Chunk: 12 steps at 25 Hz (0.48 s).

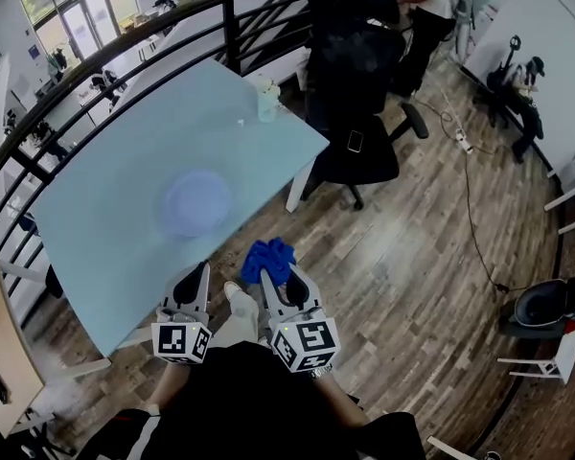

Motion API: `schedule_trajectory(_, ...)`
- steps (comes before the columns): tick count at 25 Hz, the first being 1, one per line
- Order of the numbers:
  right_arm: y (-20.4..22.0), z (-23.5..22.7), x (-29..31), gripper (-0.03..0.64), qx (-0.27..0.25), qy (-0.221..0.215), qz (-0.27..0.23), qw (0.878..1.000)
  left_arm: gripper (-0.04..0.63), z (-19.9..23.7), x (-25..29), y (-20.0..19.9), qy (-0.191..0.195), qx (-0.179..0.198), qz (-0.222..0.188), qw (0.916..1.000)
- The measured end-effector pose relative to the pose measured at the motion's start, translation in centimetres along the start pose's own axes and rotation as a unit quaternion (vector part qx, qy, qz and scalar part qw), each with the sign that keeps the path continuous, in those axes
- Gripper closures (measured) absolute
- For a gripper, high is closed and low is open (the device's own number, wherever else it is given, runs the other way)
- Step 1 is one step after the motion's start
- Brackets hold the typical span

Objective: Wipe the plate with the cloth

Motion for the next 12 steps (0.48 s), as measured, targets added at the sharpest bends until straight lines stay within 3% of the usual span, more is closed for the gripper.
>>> schedule_trajectory(12,-3.7,-1.1,10.3,0.499,-0.013,-0.013,0.016,1.000,0.595,5.6,8.7,-1.8,-0.009,-0.006,0.002,0.9999)
Point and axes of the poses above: the fingertips, and each gripper's own axes: x forward along the fingers, z to its left, y out of its underside, the point moved 1 cm from there along -x, backward along the fingers, and after that the axes turned 4 degrees about -y, right-handed, at the moved point
